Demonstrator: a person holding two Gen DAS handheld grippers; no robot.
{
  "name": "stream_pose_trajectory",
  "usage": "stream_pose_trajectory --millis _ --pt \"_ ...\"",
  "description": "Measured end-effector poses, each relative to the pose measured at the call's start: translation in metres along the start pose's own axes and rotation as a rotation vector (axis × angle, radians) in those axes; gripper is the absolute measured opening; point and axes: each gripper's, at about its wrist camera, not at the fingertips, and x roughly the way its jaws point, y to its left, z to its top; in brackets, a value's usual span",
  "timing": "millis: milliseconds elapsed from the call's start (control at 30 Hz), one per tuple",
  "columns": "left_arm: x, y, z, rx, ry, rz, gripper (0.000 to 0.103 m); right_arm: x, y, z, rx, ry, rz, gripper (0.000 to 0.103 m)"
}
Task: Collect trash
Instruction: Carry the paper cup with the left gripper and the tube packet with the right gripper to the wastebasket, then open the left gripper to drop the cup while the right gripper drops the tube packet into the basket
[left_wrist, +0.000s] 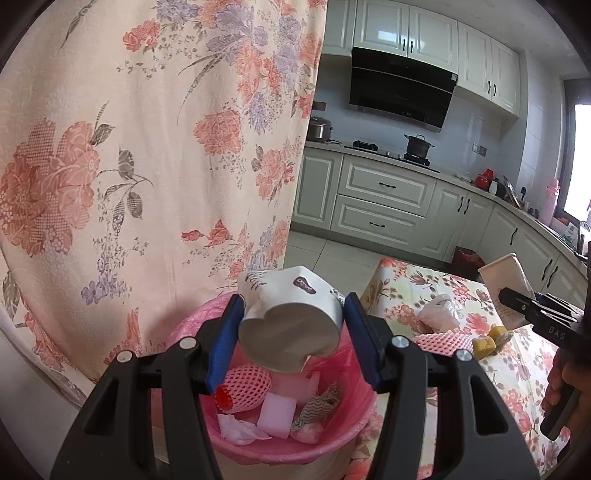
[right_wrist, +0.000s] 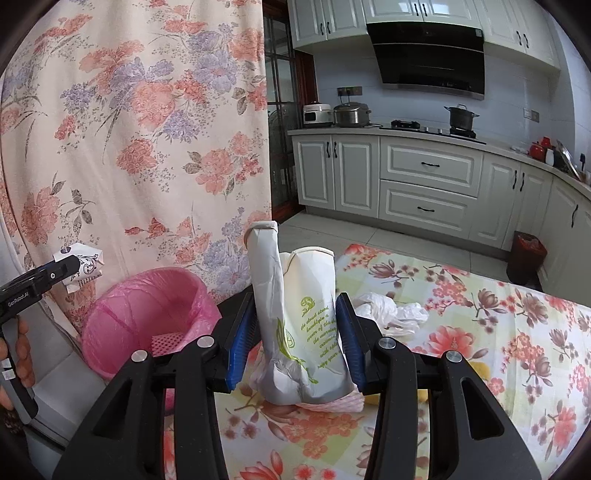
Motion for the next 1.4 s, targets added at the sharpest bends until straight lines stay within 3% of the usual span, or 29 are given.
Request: stream_pose_trajectory --millis 700,1300,1400 --pt "-0.011 0.036 -0.008 -0.054 -0.012 0.045 0.054 0.053 0.106 0.032 -0.112 0.027 0.150 0.042" --pt "-0.012 0.042 -0.006 -0.068 -0.019 0.054 0.054 0.084 0.139 0.038 -0.144 0.069 0.227 0.044" --pt "-0.010 0.042 -0.006 -0.072 -0.013 0.059 0.056 0.085 0.139 0.039 -0.145 0.065 0.216 0.054"
